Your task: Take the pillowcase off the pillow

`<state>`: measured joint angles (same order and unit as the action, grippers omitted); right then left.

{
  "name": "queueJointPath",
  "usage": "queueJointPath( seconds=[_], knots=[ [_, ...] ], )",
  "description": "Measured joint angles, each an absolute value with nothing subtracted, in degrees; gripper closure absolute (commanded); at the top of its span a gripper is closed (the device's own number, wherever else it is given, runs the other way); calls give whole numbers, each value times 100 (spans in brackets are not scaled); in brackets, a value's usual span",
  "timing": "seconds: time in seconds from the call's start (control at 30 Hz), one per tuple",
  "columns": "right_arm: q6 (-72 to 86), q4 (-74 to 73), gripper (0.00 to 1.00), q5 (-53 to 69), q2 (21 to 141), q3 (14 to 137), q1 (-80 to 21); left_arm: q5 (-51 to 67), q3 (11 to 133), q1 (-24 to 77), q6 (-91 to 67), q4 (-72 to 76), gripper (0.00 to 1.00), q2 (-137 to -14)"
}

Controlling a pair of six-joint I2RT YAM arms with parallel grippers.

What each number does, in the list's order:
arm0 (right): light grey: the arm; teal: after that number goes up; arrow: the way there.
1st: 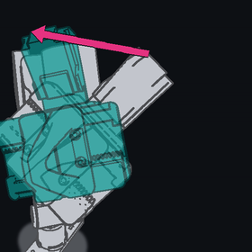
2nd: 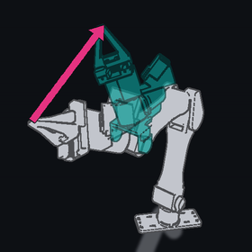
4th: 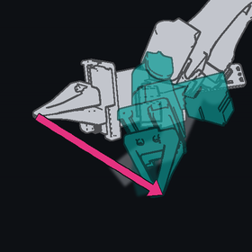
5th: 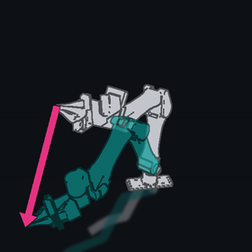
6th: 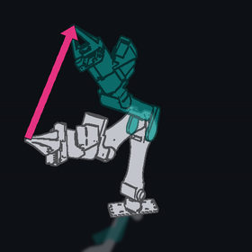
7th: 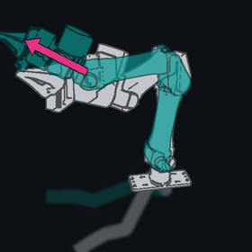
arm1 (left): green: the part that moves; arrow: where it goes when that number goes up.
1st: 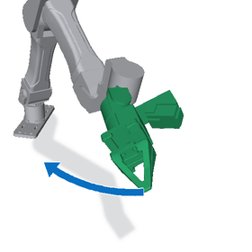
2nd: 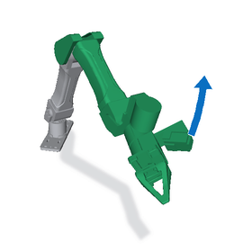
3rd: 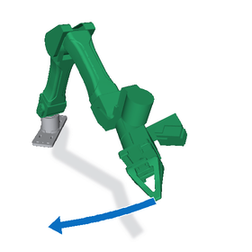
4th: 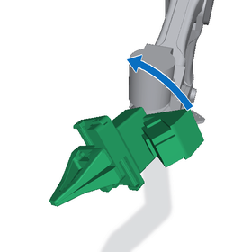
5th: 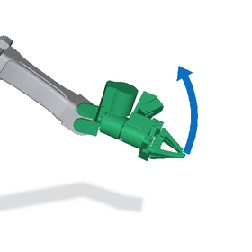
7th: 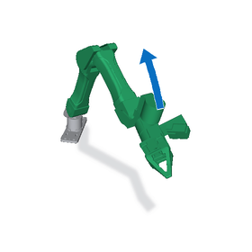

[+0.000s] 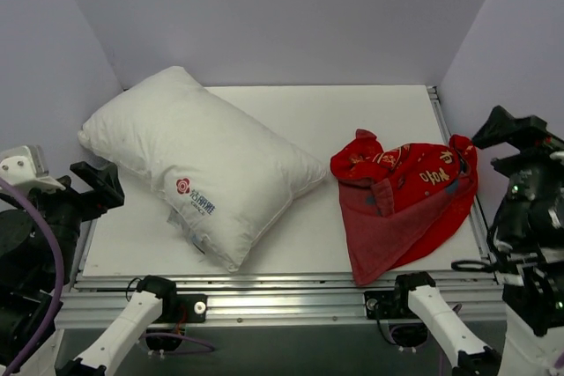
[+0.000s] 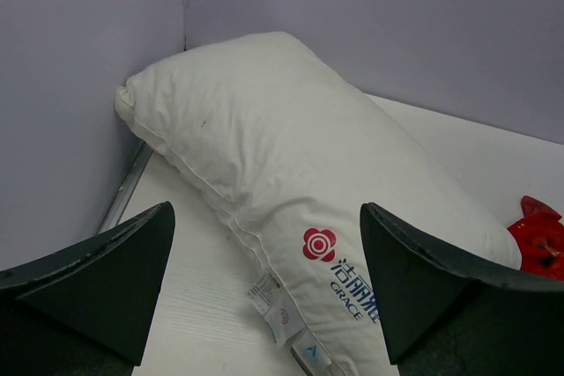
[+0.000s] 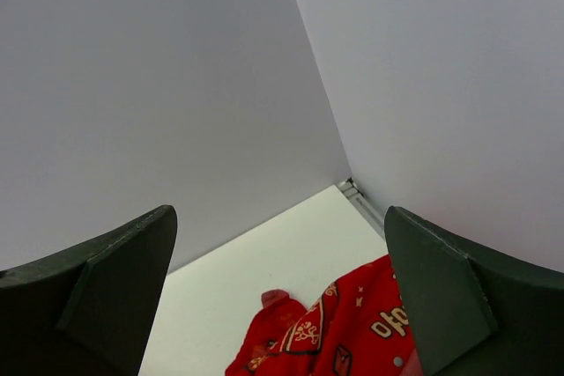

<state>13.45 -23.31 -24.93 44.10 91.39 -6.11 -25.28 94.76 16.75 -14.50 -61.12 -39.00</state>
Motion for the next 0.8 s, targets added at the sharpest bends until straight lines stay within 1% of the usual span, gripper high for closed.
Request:
queueJointPath(
  seconds=[0.2, 0.33, 0.63, 0.8],
  knots=[
    [969, -2224, 0, -3024, 3242, 8958, -1175, -2576, 9474, 1675, -1428, -6204, 6, -3507],
    [735, -2215, 0, -3374, 2705, 8755, -1420, -2585, 9461, 1675, -1431, -6252, 6, -3273],
    [392, -2366, 0, -3852, 1870, 8237, -1603, -2639, 9159, 1675, -1435, -6254, 6, -2939],
    [351, -2427, 0, -4062, 1638, 8064, -1704, -2692, 8895, 1675, -1459, -6226, 6, -2814]
  ],
)
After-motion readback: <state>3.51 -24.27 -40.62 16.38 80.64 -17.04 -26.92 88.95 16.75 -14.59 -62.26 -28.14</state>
